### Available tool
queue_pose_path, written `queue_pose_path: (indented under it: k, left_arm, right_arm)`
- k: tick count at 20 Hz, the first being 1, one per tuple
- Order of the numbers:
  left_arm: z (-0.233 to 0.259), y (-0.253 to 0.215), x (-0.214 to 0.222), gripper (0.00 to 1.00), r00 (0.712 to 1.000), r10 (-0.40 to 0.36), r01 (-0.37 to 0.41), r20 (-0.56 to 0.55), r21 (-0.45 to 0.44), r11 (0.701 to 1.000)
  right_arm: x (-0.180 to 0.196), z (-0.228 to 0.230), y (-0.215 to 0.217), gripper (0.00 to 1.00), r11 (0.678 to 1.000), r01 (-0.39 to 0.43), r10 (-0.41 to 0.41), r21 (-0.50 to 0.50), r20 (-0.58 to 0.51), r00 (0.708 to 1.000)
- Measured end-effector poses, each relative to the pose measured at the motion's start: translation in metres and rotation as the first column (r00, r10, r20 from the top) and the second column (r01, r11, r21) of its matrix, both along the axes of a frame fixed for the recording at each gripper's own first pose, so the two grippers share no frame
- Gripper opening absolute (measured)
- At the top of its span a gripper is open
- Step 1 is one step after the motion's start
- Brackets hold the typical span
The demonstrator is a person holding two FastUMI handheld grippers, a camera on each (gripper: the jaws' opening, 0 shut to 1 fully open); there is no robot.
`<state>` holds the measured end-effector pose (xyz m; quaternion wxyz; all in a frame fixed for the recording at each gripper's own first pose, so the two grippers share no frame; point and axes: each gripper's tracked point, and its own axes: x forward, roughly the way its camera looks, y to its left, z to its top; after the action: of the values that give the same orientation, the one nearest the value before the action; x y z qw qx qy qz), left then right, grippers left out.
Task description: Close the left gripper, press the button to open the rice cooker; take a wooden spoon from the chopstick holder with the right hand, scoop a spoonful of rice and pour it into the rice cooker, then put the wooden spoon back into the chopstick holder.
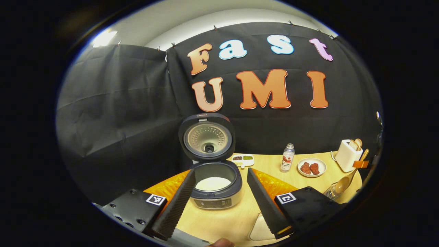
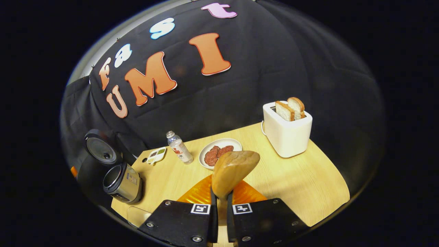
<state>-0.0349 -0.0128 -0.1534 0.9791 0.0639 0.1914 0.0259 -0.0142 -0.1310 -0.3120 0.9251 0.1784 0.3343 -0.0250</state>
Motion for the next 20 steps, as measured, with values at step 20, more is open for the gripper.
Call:
queue_pose_path:
  k: [20]
  left_arm:
    - [0.037, 0.025, 0.05, 1.0, 0.997, 0.048, -0.048, 0.065, -0.001, 0.999]
  right_arm:
    - [-0.025, -0.078, -0.011, 0.27, 0.996, 0.084, -0.084, -0.015, -0.28, 0.956]
